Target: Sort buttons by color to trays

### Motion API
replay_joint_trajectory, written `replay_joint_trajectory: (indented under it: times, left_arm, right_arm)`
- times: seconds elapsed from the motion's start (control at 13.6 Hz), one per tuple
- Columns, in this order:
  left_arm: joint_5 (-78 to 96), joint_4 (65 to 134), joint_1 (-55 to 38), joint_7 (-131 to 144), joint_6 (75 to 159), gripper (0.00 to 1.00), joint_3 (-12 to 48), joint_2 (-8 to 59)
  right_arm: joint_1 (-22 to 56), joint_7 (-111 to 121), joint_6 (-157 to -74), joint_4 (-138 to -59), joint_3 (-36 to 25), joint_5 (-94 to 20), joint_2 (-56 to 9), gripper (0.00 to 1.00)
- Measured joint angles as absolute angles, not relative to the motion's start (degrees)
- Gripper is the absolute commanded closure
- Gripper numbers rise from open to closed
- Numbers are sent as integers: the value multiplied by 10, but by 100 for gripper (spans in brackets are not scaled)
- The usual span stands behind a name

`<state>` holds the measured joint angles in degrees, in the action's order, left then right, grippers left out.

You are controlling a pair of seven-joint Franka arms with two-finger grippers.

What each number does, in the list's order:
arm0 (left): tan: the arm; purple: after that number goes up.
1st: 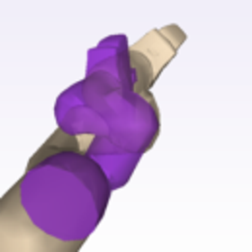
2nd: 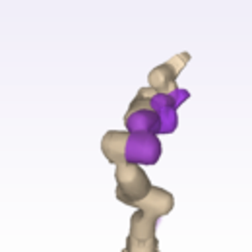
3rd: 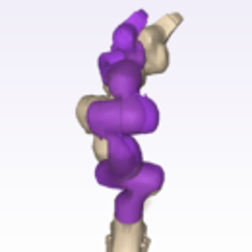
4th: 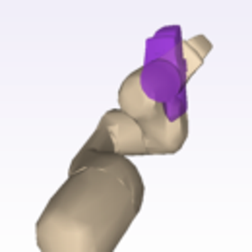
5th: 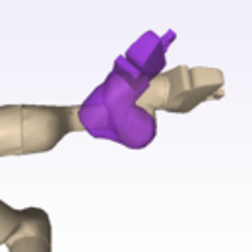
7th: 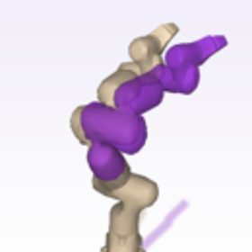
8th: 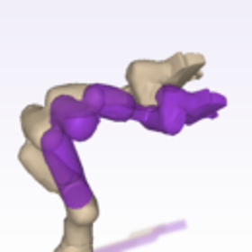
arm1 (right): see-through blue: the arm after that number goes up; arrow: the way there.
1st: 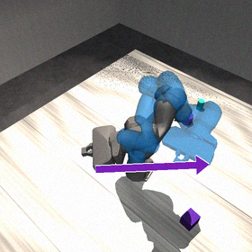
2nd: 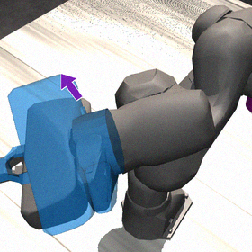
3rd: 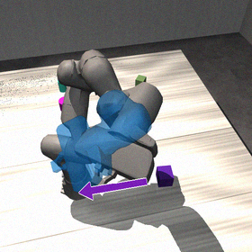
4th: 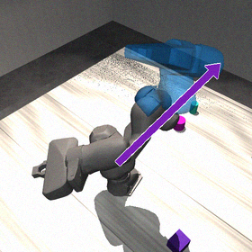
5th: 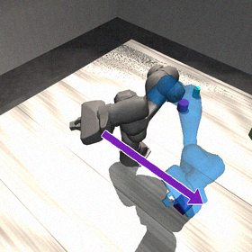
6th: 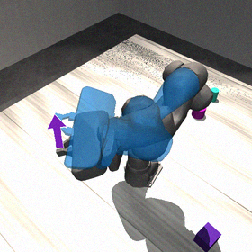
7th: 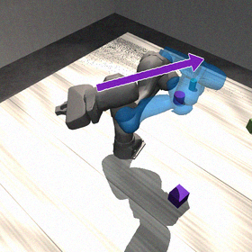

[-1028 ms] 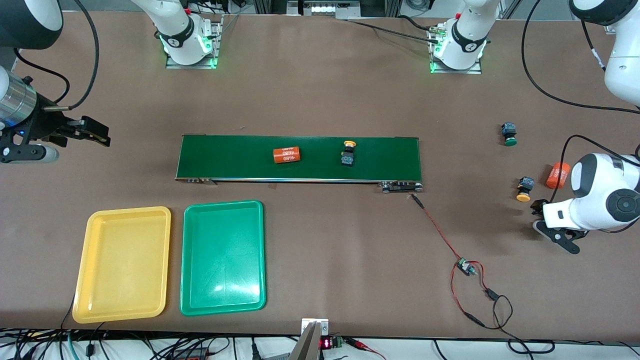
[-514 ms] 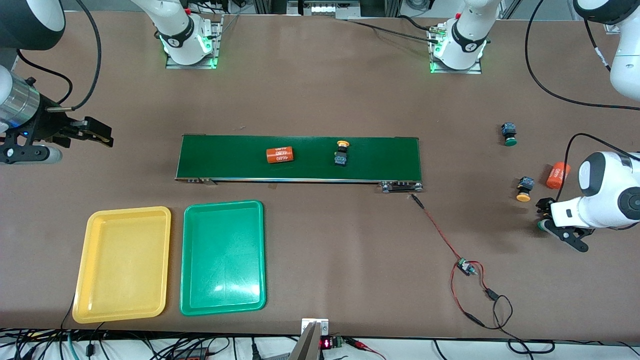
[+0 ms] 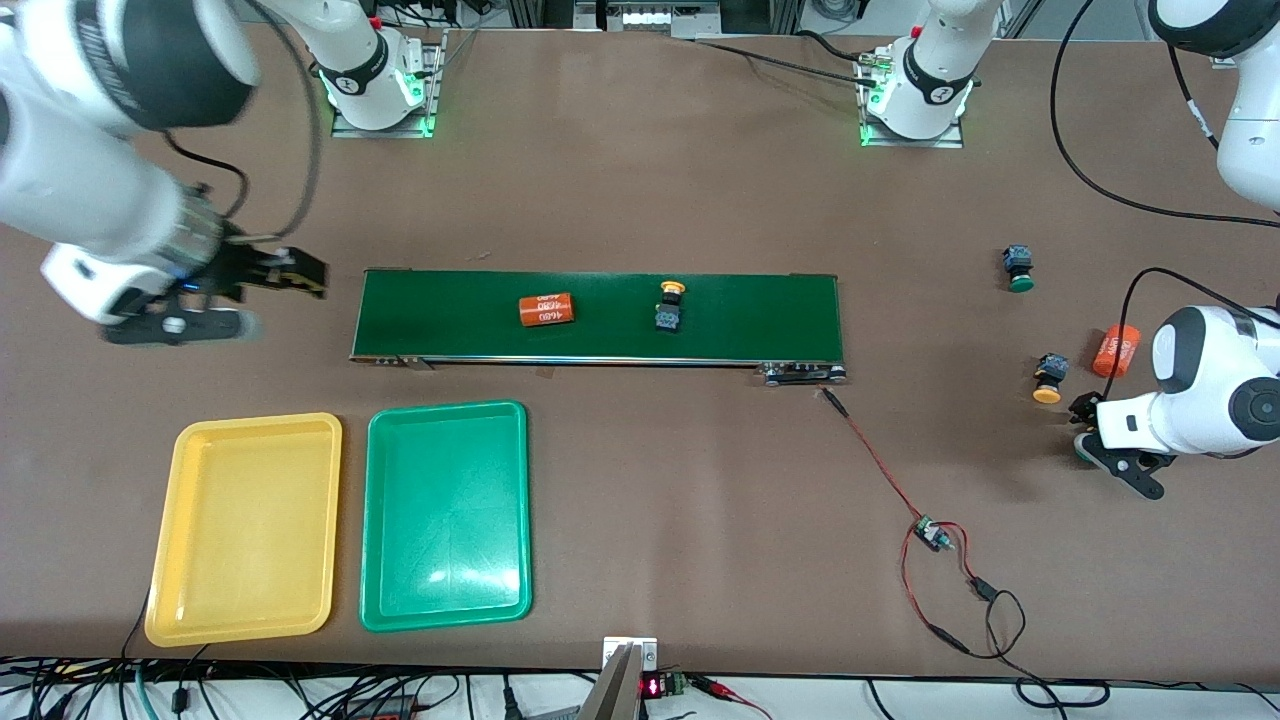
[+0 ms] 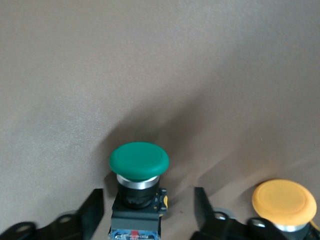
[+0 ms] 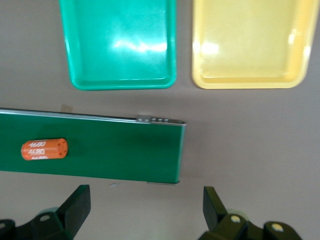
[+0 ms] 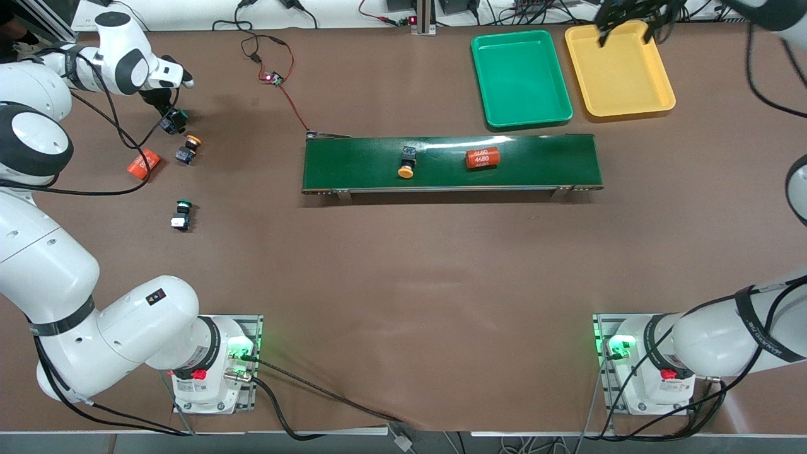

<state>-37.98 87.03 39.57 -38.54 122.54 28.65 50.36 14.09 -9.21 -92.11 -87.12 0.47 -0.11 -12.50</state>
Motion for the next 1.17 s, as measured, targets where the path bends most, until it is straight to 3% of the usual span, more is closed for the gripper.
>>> replay_joint_trajectory:
  times: [0.59,0.95,1.17]
  left_arm:
    - [-380,858,396,-399,1208,77,311,492]
    - [-379,798,394,-382,996,77,436,462]
    - [-352,790,373,-255,914,77,506,456]
  right_arm:
    - [277,-194,-1008,-871,7,-3,-196,0]
    - [340,-337,-1069,-871,7,-27,-249,0]
    - [364,-381,-1096,-871,7,-55,-272,0]
